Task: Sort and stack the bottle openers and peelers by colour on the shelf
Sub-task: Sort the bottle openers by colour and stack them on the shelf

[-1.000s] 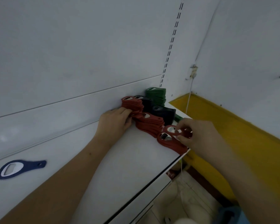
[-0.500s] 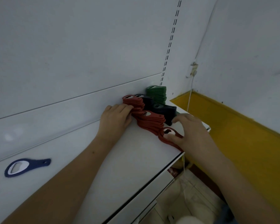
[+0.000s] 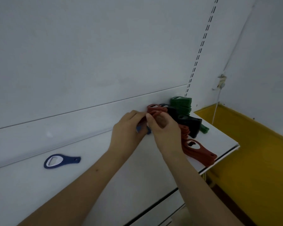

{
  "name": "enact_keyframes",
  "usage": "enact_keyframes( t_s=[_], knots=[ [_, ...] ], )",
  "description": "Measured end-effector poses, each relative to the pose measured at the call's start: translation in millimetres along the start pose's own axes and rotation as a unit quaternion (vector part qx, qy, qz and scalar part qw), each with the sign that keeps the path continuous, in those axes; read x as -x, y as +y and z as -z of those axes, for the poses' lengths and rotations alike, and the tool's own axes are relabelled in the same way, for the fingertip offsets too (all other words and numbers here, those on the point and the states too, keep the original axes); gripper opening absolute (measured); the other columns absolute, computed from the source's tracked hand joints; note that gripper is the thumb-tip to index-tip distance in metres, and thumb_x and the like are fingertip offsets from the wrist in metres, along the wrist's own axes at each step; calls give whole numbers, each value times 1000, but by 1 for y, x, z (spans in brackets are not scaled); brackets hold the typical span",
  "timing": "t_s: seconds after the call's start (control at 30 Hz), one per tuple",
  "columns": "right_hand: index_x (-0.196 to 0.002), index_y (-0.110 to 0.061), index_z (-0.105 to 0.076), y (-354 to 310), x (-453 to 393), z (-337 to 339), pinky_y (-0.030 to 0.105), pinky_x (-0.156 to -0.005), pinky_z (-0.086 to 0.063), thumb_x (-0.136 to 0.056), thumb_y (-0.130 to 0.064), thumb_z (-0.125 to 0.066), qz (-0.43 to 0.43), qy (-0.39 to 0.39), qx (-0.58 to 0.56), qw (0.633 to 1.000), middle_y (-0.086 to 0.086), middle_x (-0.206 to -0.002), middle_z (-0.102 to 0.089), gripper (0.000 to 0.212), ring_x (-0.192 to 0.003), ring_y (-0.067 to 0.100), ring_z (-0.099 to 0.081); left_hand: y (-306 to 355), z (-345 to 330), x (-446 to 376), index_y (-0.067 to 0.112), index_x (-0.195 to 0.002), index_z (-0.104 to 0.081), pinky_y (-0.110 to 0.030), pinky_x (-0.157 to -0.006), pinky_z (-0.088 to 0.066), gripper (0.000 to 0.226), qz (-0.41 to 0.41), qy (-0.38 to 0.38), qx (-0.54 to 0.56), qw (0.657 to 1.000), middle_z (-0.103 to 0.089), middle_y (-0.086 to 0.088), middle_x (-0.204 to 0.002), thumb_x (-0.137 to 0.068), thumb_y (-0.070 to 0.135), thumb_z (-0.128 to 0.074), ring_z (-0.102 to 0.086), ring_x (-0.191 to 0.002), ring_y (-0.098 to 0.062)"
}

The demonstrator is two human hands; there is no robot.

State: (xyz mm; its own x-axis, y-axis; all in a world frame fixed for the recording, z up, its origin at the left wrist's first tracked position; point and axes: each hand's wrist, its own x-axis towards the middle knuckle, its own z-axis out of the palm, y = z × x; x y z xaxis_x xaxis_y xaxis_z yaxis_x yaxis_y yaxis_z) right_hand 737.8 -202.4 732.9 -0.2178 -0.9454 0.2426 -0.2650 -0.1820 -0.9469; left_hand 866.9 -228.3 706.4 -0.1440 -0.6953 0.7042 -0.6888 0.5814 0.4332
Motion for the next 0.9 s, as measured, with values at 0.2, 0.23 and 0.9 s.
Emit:
enact_keyframes(
  t_s=[0.2,0.23,0.9],
  knots=[
    [-106,-22,-70,20,-4,-4,44,-88,-57,-90,-34,-66,-9,-50,-1,999,-5,-94,-74,20,-92,10,-70,-8,7,22,26,-113,-73,-25,-74,-59,34,120,-74,195,971,-70,7,-99,-82,12,-79,-68,-89,-7],
    [-107,-25,-70,22,-3,-4,43,-88,-57,-89,-36,-67,2,-71,16,997,-6,-96,-74,22,-93,9,-70,-10,10,26,26,-110,-72,-26,-72,-59,34,157,-87,223,958,-71,6,-99,-81,11,-80,-69,-88,-8],
    [-94,-30,-70,35,10,15,15,-73,-52,-79,-23,-80,27,-145,50,988,-14,-85,-72,19,-78,-1,-67,-23,14,31,40,-105,-71,-11,-63,-40,38,168,-245,229,927,-68,24,-80,-75,22,-86,-56,-62,4]
  ],
)
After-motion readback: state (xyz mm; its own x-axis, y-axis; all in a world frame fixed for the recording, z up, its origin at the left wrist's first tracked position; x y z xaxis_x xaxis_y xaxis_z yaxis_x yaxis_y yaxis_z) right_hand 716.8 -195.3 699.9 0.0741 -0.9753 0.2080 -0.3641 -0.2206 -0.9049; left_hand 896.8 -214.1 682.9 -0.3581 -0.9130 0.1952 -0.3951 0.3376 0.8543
